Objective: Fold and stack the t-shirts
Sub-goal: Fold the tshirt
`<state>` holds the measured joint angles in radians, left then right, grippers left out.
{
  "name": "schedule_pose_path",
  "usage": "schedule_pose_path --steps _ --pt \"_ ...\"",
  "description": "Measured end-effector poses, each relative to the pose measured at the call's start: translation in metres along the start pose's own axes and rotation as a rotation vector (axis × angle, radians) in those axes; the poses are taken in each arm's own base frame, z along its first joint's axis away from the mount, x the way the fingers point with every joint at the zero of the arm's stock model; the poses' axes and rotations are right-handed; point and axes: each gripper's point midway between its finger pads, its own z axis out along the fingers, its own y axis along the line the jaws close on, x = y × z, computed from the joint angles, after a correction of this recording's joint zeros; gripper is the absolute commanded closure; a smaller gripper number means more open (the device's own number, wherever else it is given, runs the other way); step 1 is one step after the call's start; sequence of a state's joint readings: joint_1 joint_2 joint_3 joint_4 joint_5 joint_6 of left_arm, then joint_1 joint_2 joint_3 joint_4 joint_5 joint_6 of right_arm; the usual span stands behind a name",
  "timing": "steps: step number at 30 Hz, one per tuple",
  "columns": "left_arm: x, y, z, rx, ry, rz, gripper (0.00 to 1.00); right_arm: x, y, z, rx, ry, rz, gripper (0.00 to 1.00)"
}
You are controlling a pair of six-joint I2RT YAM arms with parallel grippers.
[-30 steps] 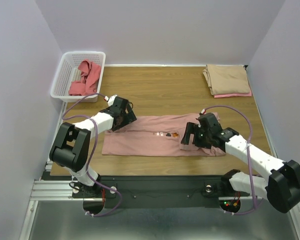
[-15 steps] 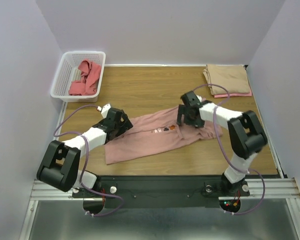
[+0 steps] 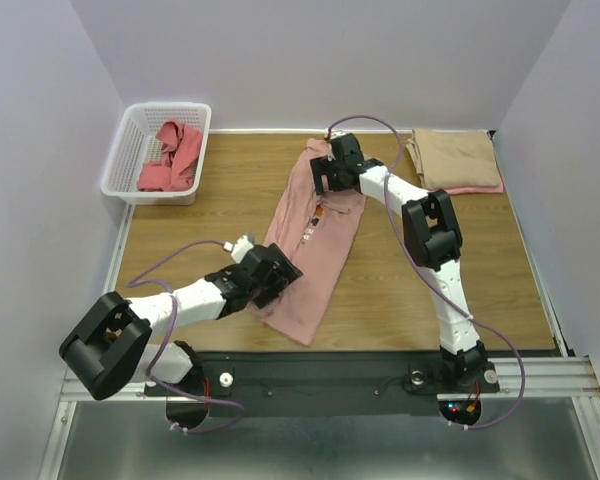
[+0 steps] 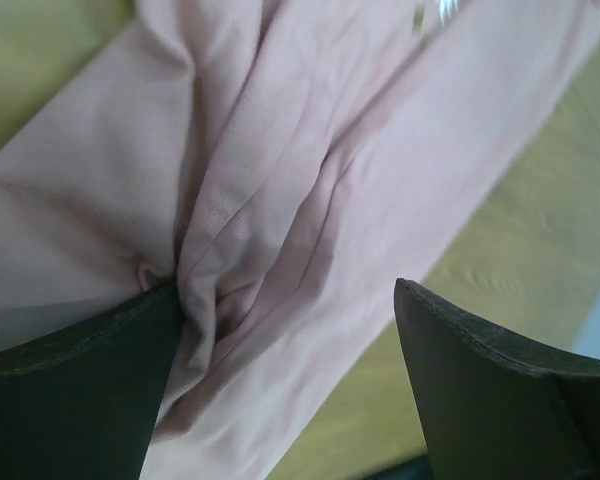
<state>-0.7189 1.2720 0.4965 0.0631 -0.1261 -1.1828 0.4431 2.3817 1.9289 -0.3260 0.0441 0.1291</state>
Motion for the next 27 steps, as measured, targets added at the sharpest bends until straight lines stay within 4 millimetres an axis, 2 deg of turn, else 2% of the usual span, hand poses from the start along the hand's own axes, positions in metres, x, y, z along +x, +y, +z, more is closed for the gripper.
schedule_pose_path --steps 1,6,8,11,16,20,24,27 --pt "0.019 -0.006 -0.005 0.019 0.047 -0.019 0.02 -0.006 0.004 0.006 -0.021 -0.015 -0.025 0.0" --pt "0.086 -0.025 -0.024 0.061 0.216 -0.042 0.02 -0.045 0.019 0.041 -0.097 -0.127 -0.074 0.0" --pt "0.102 -0.032 -0.028 0.064 0.252 -0.042 0.02 -0.059 0.026 0.051 -0.129 -0.169 -0.065 0.0" --pt "0.121 -0.043 -0.028 0.061 0.288 -0.033 0.02 -0.066 0.034 0.057 -0.174 -0.189 -0.037 0.0" --pt "0.129 -0.053 -0.027 0.041 0.292 0.003 0.02 -0.068 0.033 0.055 -0.201 -0.187 -0.028 0.0" --pt "0.13 -0.064 -0.041 -0.001 0.28 0.083 0.02 -0.065 0.03 0.049 -0.194 -0.173 -0.036 0.0" --pt "0.113 -0.078 -0.059 -0.016 0.216 0.126 0.02 -0.055 0.025 0.031 -0.179 -0.114 -0.031 0.0" --pt "0.091 -0.071 -0.08 -0.04 0.153 0.127 0.02 -0.054 0.023 0.003 -0.174 -0.082 -0.018 0.0"
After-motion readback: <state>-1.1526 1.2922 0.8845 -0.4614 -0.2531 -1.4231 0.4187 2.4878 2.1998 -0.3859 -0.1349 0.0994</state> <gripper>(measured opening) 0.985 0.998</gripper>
